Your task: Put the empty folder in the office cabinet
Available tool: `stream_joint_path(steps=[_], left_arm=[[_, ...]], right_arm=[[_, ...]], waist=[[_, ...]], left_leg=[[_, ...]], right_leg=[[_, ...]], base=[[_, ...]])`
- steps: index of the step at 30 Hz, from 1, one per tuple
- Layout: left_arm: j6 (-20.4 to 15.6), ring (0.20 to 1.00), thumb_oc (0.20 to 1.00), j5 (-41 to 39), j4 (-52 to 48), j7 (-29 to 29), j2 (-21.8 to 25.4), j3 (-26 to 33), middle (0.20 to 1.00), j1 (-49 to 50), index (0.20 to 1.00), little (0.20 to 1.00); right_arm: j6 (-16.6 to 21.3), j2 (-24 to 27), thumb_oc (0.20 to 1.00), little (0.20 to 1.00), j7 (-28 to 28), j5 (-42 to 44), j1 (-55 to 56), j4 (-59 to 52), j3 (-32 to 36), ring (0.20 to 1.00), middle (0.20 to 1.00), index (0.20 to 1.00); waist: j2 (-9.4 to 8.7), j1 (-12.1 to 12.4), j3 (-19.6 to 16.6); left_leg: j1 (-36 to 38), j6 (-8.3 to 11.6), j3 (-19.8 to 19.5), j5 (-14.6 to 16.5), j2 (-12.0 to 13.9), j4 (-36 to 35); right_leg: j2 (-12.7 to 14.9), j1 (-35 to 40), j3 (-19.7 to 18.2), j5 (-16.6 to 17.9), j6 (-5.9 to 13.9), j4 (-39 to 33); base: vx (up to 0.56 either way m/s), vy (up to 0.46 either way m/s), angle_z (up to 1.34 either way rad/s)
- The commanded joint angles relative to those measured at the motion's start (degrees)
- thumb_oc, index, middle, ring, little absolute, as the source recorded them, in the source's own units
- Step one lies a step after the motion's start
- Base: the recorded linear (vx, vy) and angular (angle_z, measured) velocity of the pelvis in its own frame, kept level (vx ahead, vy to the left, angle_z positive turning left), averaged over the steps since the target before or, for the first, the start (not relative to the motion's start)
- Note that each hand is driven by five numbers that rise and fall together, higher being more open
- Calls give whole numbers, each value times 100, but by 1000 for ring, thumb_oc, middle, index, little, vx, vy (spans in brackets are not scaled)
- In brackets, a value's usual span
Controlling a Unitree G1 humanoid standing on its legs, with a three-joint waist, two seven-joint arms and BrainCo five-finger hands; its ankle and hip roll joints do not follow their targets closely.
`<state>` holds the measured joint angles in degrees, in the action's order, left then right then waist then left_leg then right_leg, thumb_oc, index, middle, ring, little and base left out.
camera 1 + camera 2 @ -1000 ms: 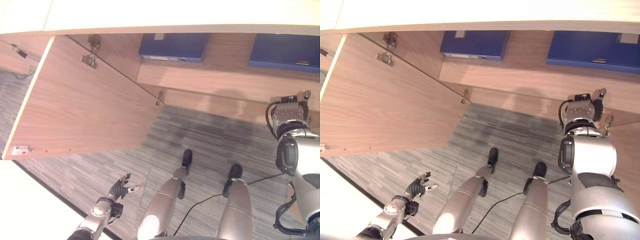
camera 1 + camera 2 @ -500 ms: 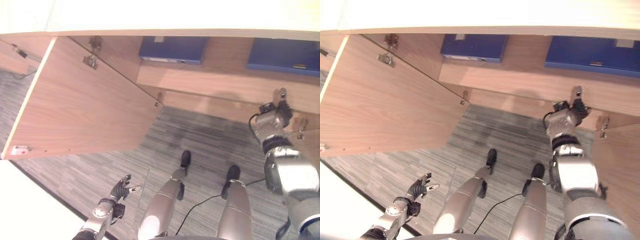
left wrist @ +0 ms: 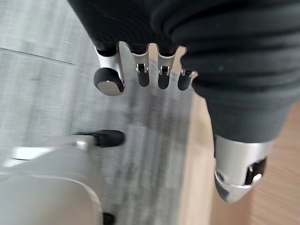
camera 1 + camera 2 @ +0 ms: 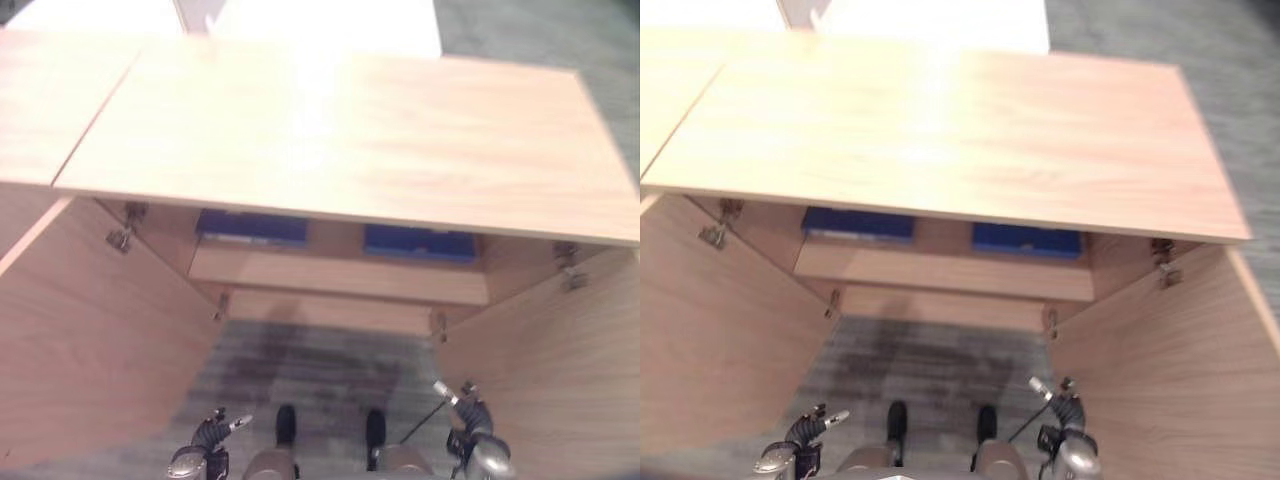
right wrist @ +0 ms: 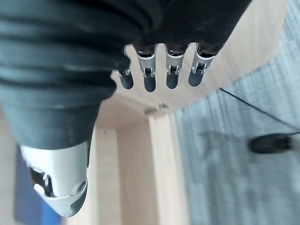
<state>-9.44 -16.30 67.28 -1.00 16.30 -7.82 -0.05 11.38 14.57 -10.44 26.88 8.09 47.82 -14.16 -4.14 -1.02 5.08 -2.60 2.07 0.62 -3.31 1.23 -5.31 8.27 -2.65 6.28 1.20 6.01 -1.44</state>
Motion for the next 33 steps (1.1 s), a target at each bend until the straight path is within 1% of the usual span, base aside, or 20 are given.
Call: stream_joint_path(steps=[1, 3, 4, 5, 6, 7, 8, 9, 10, 11, 12, 13, 15, 18, 21, 22, 24, 26, 31, 33], left_arm=[[-165, 1000, 1000, 237, -170, -45, 89, -82, 1000, 15, 1000, 1000], [-201, 1000, 1000, 266, -90, 9, 136, -68, 1000, -25, 1000, 1000], [-223, 1000, 1000, 312, -30, 42, 163, -87, 1000, -36, 1000, 1000], [-215, 1000, 1000, 335, 35, 52, 176, -175, 1000, -85, 1000, 1000], [-245, 1000, 1000, 374, 128, 51, 188, -169, 1000, -82, 1000, 1000], [-252, 1000, 1000, 377, 176, 67, 145, -163, 1000, -77, 1000, 1000], [-272, 1000, 1000, 251, 191, 72, 124, -61, 1000, -39, 1000, 1000], [-267, 1000, 1000, 184, 216, 71, 115, 35, 1000, 33, 1000, 1000], [-266, 1000, 1000, 183, 214, 72, 116, 35, 1000, 36, 1000, 1000], [-253, 1000, 1000, 136, 263, 75, 95, 74, 1000, 44, 1000, 1000], [-236, 1000, 1000, 122, 303, 80, 61, 59, 1000, 2, 1000, 1000], [-207, 1000, 1000, 119, 292, 72, 49, 72, 1000, -38, 1000, 1000], [-179, 1000, 1000, 95, 280, 47, 22, 134, 1000, -28, 1000, 1000], [-181, 1000, 1000, 131, 273, 16, 66, 189, 1000, 20, 1000, 1000], [-142, 1000, 1000, 237, 342, 46, 51, 166, 1000, -37, 1000, 1000], [-109, 1000, 1000, 335, 351, 19, 51, 141, 1000, -38, 1000, 1000], [-84, 1000, 1000, 452, 357, 18, 69, 119, 1000, -18, 1000, 1000], [-78, 1000, 1000, 528, 362, 21, 141, 93, 1000, -40, 1000, 1000], [-80, 1000, 1000, 514, 335, 48, 236, 143, 1000, -109, 1000, 1000], [-102, 1000, 1000, 407, 289, 92, 250, 208, 1000, -151, 1000, 1000]], right_arm=[[-78, 102, 1000, 1000, 475, -570, -1039, -54, 96, 1000, 1000, 1000], [-56, 3, 1000, 1000, 500, -588, -1078, -3, 64, 1000, 1000, 1000], [-26, -31, 1000, 1000, 523, -493, -981, 0, 75, 1000, 1000, 1000], [-7, -21, 1000, 1000, 544, -322, -967, 110, -6, 1000, 1000, 1000], [-2, 0, 1000, 1000, 568, -334, -957, 251, -67, 1000, 1000, 1000], [-15, 4, 1000, 1000, 583, -353, -977, 321, -101, 1000, 1000, 1000], [-60, 90, 1000, 1000, 651, -520, -1008, 406, -199, 1000, 1000, 1000], [-61, 128, 1000, 1000, 686, -593, -993, 419, -206, 1000, 1000, 1000], [-59, 127, 1000, 1000, 687, -593, -992, 421, -207, 1000, 1000, 1000], [-69, 200, 1000, 1000, 690, -610, -1010, 478, -162, 1000, 1000, 1000], [-61, 293, 1000, 1000, 675, -617, -1013, 500, -89, 1000, 1000, 1000], [-74, 396, 1000, 1000, 656, -590, -1050, 528, -29, 1000, 1000, 1000], [-107, 458, 1000, 1000, 641, -550, -1115, 638, 56, 1000, 1000, 1000], [-123, 494, 1000, 1000, 672, -523, -1051, 711, 216, 1000, 1000, 1000], [-151, 458, 1000, 1000, 670, -420, -984, 797, 384, 1000, 1000, 1000], [-187, 424, 1000, 1000, 688, -407, -923, 831, 474, 1000, 1000, 1000], [-220, 418, 1000, 1000, 688, -467, -951, 858, 496, 1000, 1000, 1000], [-247, 305, 1000, 1000, 684, -473, -1060, 883, 525, 1000, 1000, 1000], [-256, 66, 1000, 1000, 664, -371, -1103, 924, 605, 1000, 1000, 1000], [-270, 9, 1000, 1000, 644, -411, -1271, 975, 561, 1000, 1000, 1000]], waist=[[441, 302, 440], [504, 286, 478], [551, 200, 433], [574, 70, 405], [519, 145, 322], [518, 142, 271], [580, 144, 191], [557, 255, 158], [557, 238, 166], [544, 316, 172], [505, 308, 270], [446, 262, 327], [395, 190, 316], [379, 115, 217], [379, -2, 66], [430, -2, -40], [420, 23, -92], [321, 178, -99], [181, 373, -86], [203, 455, 36]], left_leg=[[321, 87, -170, 411, 180, 61], [386, 78, -277, 331, 165, 31], [390, 81, -490, 321, 129, 31], [368, 101, -696, 239, 41, 31], [341, 127, -880, 231, -133, 31], [324, 151, -978, 236, -177, 31], [315, 237, -1053, 216, -150, 31], [331, 272, -1185, 199, -115, 31], [341, 272, -1202, 200, -117, 31], [272, 335, -1320, 129, -82, 66], [91, 428, -1170, 80, -24, 280], [-189, 462, -415, 122, 189, 593], [-101, 461, 495, 300, 570, 839], [165, 527, 813, 421, 840, 1040], [372, 620, 1106, 356, 1014, 951], [467, 625, 1267, 326, 1017, 722], [488, 598, 1138, 373, 911, 614], [466, 457, 907, 522, 709, 636], [415, 222, 599, 720, 350, 614], [410, 108, 656, 740, 281, 606]], right_leg=[[408, -621, -148, 33, 742, 1762], [413, -739, -204, 208, 860, 2360], [165, -719, -487, -71, 771, 2304], [-403, -571, -991, -576, 478, 1868], [-402, -255, -939, -640, 288, 1263], [-393, -102, -926, -645, 262, 1048], [-492, 3, -1158, -570, 244, 807], [-415, 152, -1076, -509, 199, 637], [-412, 174, -1058, -508, 198, 623], [-352, 282, -836, -477, 188, 431], [-228, 413, -618, -491, 208, 345], [-72, 381, -415, -453, 248, 327], [82, 310, -151, -382, 248, 347], [208, 346, 210, -363, 205, 365], [308, 423, 568, -315, 205, 329], [332, 501, 811, -294, 231, 310], [380, 548, 839, -253, 267, 310], [581, 580, 888, -117, 363, 402], [954, 550, 1051, 48, 549, 636], [1144, 284, 1102, 319, 625, 1124]], base=[[-68, 132, -21], [-22, 79, -3], [94, 48, 53], [158, -17, 117], [145, -75, 186], [168, -166, 222], [168, -204, 205], [149, -157, 128], [52, -152, 90], [-67, -72, 80], [-186, -43, 78], [-229, 48, 110], [-192, 60, 137], [-102, 38, 57], [-17, 92, 102], [59, 128, 101], [74, 175, 130], [20, 292, 76], [-22, 212, 40], [-84, 189, 19]])
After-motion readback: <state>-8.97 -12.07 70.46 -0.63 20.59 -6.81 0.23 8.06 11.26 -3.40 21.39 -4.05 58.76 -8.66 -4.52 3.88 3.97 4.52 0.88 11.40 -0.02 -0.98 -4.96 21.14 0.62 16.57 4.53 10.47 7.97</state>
